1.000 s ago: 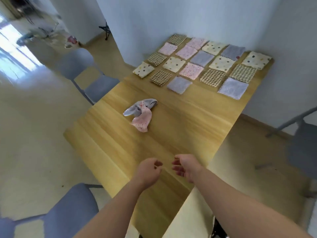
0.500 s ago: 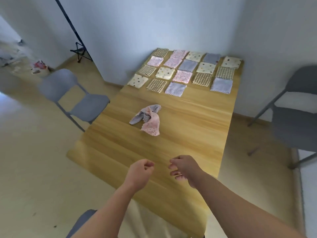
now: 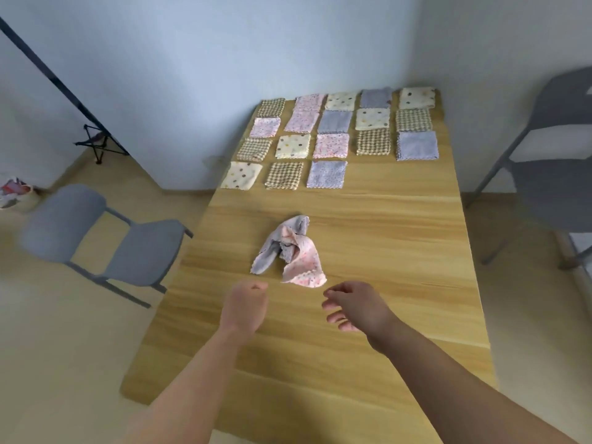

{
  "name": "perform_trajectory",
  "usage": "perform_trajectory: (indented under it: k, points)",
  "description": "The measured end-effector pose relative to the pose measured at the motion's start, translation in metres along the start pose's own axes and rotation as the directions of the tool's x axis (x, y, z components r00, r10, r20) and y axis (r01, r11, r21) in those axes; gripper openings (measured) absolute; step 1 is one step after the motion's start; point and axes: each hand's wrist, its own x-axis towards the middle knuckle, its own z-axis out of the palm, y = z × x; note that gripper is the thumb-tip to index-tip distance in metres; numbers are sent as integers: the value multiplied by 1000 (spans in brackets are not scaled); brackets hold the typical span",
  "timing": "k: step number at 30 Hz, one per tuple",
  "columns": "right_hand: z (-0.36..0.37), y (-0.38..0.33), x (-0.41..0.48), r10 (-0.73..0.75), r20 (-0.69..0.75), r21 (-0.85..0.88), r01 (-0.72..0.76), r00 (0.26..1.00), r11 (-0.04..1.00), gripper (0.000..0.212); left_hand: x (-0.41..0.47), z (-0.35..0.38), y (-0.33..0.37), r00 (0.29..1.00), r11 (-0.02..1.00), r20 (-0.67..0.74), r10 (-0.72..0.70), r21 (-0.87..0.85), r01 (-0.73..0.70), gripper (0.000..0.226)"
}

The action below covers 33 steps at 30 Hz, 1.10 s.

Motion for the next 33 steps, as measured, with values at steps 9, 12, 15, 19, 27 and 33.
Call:
perform_trajectory:
  k: [9, 12, 15, 19, 27, 33]
  points:
    - [50, 37, 91, -241, -144, 4, 244, 960, 970, 11, 122, 71, -65, 931, 885, -139, 336, 386, -262, 34]
    - [78, 67, 100, -314, -217, 33, 328, 924, 944, 10, 121, 89, -90, 850, 826, -242, 468, 462, -323, 33]
    - [106, 97, 96, -340, -255, 61, 366, 905, 928, 11, 123, 81, -99, 792, 848, -347, 503, 374, -375, 22]
    - [132, 121, 73, -358, -347, 79, 407, 867, 910, 10, 114, 38, -90, 747, 871, -477, 462, 87, -483, 21]
    - [174, 124, 37, -338, -465, 81, 420, 818, 904, 16, 78, -50, -43, 498, 610, -449, 742, 145, -779, 46]
    - [175, 107, 5, -424, -555, -45, 483, 716, 875, 25, 24, -76, -38, 222, 354, -622, 751, 96, -930, 17]
